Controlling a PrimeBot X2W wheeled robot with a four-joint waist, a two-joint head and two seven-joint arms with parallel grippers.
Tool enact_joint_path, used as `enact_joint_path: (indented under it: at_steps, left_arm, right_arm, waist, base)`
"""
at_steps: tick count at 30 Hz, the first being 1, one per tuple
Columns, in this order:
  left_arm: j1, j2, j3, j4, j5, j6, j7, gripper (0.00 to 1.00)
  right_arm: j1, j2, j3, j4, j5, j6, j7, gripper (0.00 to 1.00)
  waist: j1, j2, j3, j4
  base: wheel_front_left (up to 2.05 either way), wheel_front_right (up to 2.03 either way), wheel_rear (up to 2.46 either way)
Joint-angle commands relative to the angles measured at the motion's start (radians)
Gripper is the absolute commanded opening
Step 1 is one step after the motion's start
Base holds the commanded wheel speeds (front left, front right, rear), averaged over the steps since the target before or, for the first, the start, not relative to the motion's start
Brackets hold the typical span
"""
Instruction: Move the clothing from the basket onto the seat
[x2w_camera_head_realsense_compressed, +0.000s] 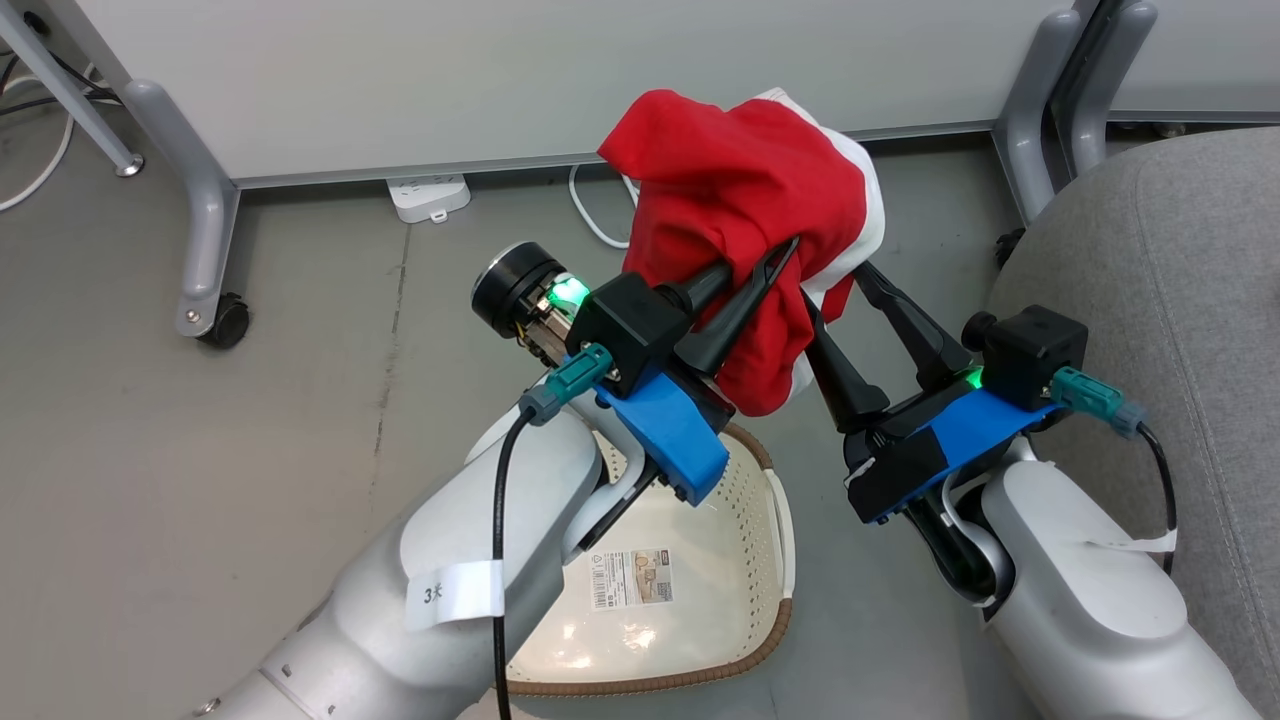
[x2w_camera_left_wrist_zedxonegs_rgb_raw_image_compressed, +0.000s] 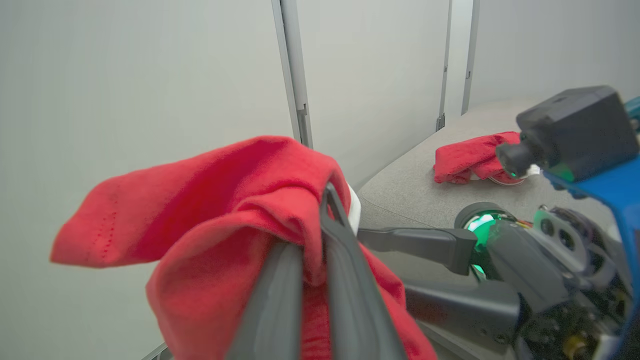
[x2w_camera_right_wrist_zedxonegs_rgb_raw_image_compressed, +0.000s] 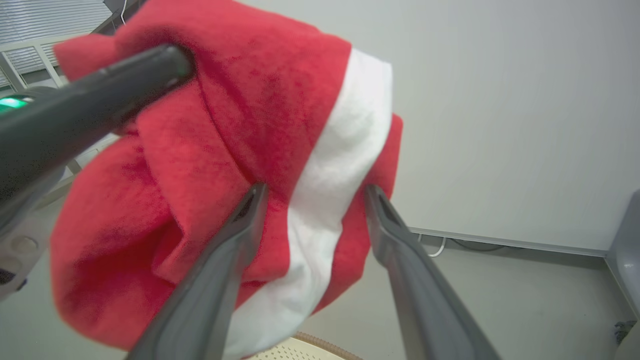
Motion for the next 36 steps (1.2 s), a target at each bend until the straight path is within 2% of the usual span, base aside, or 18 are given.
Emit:
enact_joint_path:
  at_steps: [1,19,27,28,29,36]
  left_arm:
    - [-0.011,0.001,0.0,-0.004,0.002,-0.001,-0.005,0.0]
    - [-0.013,-0.003,-0.03,-0.018,0.001,-0.001,-0.005,0.0]
    - [-0.017,-0.002,-0.034,-0.021,-0.002,-0.001,-0.005,0.0]
    - [-0.016,-0.002,-0.033,-0.021,-0.002,-0.001,-0.005,0.0]
    - [-0.016,-0.002,-0.032,-0.021,-0.002,-0.001,-0.005,0.0]
    - [-0.016,0.001,-0.023,-0.017,0.004,-0.001,-0.005,0.0]
  right_arm:
    - [-0.011,-0.009,0.009,0.004,0.01,0.0,-0.003,1.0]
    - [-0.061,-0.057,0.143,-0.004,0.09,0.0,-0.003,1.0]
    - [-0.076,-0.07,0.153,-0.019,0.071,0.0,-0.003,1.0]
    - [-0.077,-0.068,0.151,-0.02,0.064,0.0,-0.003,0.46]
    - [-0.078,-0.067,0.15,-0.025,0.058,0.0,-0.003,0.0]
    - [-0.065,-0.063,0.149,-0.033,0.044,0.0,-0.003,0.0]
  waist:
    - [0.0,0.0,0.0,0.0]
    - [0.0,0.0,-0.003,0.011]
    - [0.0,0.0,0.002,0.022]
    - [0.0,0.0,0.002,0.023]
    - [0.0,0.0,0.002,0.024]
    - [0.0,0.0,0.002,0.024]
  base:
    - [0.0,0.0,0.0]
    - [0.0,0.0,0.0]
    - [0.0,0.0,0.0]
    - [0.0,0.0,0.0]
    - [0.0,0.0,0.0]
    - [0.0,0.0,0.0]
